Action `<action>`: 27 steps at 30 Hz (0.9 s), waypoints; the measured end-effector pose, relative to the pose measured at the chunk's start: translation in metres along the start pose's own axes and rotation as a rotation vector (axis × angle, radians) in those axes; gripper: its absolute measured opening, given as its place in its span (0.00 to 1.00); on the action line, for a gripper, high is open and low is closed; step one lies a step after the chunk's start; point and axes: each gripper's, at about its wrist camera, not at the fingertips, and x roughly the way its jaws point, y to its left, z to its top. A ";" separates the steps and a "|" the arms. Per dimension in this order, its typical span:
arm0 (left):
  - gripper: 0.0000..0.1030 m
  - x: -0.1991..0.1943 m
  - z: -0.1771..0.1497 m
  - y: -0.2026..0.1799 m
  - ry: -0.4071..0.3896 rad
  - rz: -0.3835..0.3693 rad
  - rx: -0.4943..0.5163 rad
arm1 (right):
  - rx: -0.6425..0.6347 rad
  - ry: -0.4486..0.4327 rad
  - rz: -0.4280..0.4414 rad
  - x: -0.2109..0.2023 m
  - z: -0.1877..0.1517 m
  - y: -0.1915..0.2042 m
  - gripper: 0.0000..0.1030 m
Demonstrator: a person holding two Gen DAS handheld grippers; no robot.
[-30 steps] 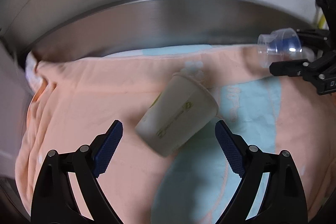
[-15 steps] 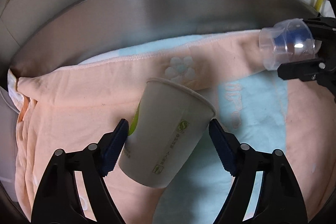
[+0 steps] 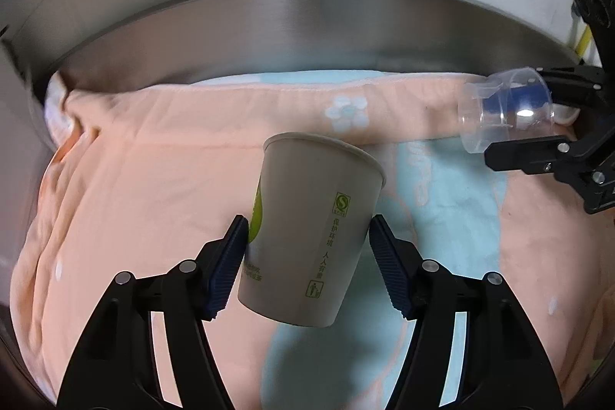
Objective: Collect trash
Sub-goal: 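Grasp the white paper cup with the left tool while the right tool holds the clear lid, then carry the paper cup over the green basket with the left tool while the right tool carries the lid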
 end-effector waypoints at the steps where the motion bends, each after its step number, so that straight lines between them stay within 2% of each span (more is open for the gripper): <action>1: 0.62 -0.006 -0.004 0.002 -0.008 0.002 -0.019 | -0.003 -0.002 0.007 0.000 0.000 0.003 0.60; 5: 0.62 -0.035 -0.019 0.009 -0.037 0.020 -0.088 | -0.029 -0.007 0.042 -0.001 0.001 0.020 0.60; 11: 0.62 -0.081 -0.062 0.034 -0.094 0.078 -0.198 | -0.091 0.002 0.099 0.007 0.004 0.058 0.60; 20: 0.62 -0.134 -0.104 0.062 -0.133 0.187 -0.326 | -0.202 0.005 0.172 0.015 0.014 0.117 0.60; 27: 0.62 -0.163 -0.134 0.078 -0.145 0.267 -0.428 | -0.250 0.015 0.217 0.019 0.017 0.148 0.60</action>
